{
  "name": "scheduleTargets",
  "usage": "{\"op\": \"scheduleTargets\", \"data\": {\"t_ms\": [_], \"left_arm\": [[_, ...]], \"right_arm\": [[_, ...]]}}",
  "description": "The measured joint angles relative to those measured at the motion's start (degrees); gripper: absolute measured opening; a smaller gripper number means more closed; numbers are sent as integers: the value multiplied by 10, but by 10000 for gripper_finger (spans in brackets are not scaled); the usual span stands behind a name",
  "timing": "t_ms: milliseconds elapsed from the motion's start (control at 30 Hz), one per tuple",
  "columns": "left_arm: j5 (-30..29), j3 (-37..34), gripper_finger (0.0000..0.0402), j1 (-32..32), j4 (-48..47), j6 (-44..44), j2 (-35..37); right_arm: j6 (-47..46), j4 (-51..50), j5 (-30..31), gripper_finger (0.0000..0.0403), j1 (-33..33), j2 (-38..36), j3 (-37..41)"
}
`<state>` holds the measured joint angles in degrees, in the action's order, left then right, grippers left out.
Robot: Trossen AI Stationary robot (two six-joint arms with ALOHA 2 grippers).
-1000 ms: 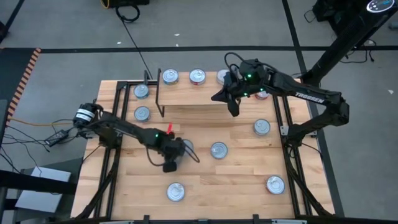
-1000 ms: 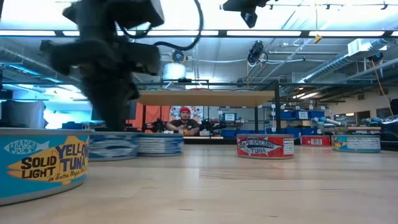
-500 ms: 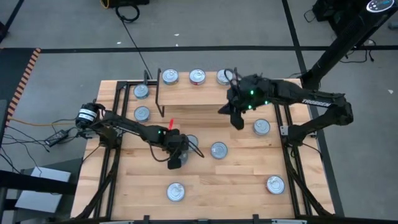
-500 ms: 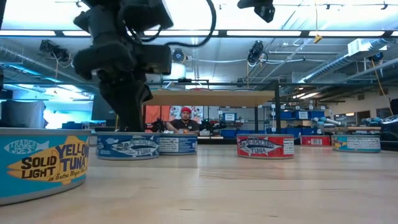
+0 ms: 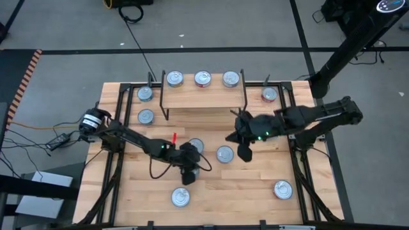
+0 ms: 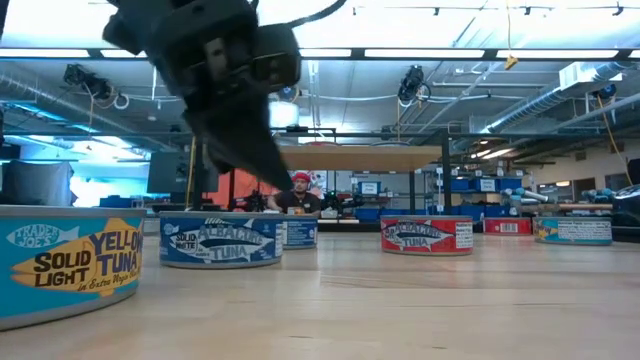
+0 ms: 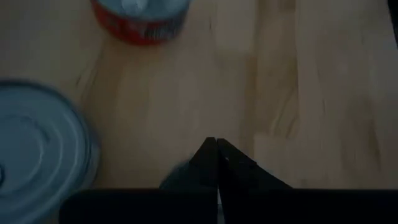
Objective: Stack canned seafood by type on shelf
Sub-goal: Put the bottom left blue tuna can on the shelf aligned with the other blue tuna can
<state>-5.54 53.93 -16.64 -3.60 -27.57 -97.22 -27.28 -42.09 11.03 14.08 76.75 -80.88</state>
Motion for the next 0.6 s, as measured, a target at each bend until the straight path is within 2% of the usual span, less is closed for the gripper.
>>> {"op": "scheduleTargets", "data": {"t_ms": [133, 233, 433, 600], "left_arm": [[-40, 32, 0, -2, -29, 2, 19], [-68, 24, 0, -14, -35, -2, 59], [-123, -58, 0, -45, -45, -51, 148], [-153, -137, 0, -50, -34, -103, 192]], "right_arm": [[-25, 1, 15, 14, 40, 0, 0], [-32, 8, 16, 18, 65, 12, 0], [-23, 51, 23, 21, 96, 79, 0], [-9, 119, 24, 11, 97, 145, 0]]}}
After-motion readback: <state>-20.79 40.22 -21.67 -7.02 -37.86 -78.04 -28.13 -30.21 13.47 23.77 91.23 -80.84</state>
